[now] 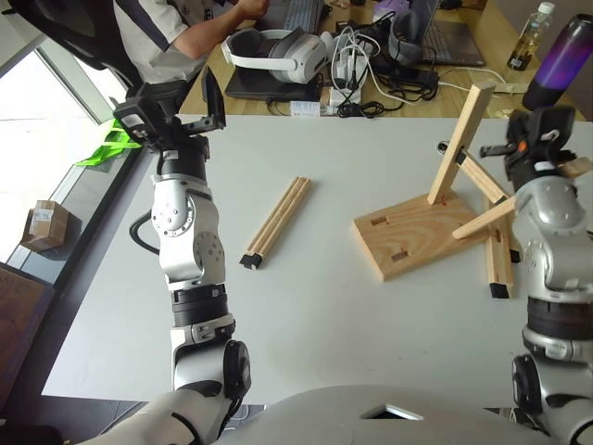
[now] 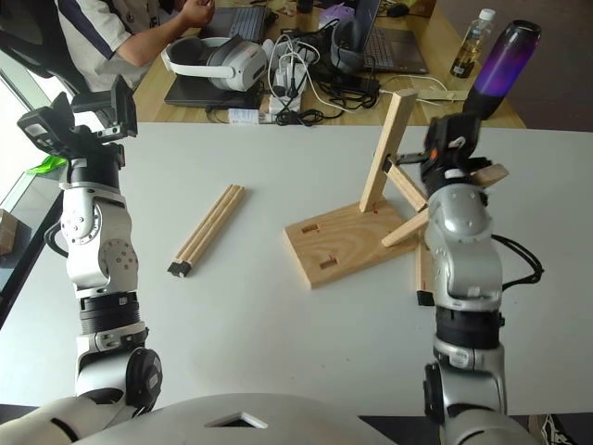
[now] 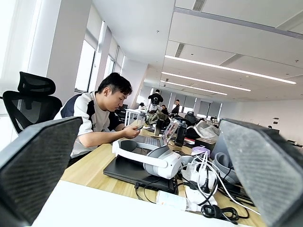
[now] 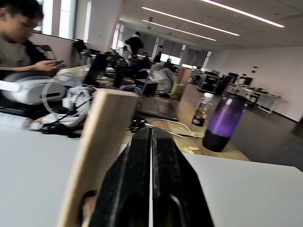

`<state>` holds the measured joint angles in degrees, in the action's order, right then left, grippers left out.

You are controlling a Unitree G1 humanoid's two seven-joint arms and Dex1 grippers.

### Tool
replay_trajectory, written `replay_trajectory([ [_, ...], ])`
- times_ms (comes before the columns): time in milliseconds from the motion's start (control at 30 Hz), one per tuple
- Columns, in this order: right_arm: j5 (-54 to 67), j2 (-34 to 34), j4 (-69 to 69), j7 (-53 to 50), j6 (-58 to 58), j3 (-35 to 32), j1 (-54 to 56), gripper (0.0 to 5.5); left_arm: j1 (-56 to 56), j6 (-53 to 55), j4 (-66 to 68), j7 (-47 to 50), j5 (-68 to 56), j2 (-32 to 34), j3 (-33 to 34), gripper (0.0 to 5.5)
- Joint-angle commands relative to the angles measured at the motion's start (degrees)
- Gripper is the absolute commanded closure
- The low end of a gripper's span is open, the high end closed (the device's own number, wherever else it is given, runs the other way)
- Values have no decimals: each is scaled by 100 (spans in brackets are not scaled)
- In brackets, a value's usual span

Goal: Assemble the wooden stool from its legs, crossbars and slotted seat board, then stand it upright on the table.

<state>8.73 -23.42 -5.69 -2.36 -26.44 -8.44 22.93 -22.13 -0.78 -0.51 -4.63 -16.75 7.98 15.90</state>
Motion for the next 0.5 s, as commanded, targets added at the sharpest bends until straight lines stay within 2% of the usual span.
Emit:
replay_trajectory([
  [33,36,285,2635,82,-267,-86,1852,549,-65,96,73,-46,59,-20,-178,10],
  [67,82,351,3242,264,-384,-35,2221,549,-89,101,92,-48,56,-9,-188,10],
  [167,166,809,4594,1748,-507,547,3153,549,-90,114,121,-26,58,9,-181,10],
  [333,185,1332,5135,2826,472,717,3720,549,-33,108,113,22,89,-19,-204,10],
  [400,79,1305,4786,2750,1197,656,3603,549,3,122,93,7,73,-16,-217,10],
  [500,-366,1145,4044,1957,2650,508,3392,549,50,107,104,-13,71,-15,-226,10],
])
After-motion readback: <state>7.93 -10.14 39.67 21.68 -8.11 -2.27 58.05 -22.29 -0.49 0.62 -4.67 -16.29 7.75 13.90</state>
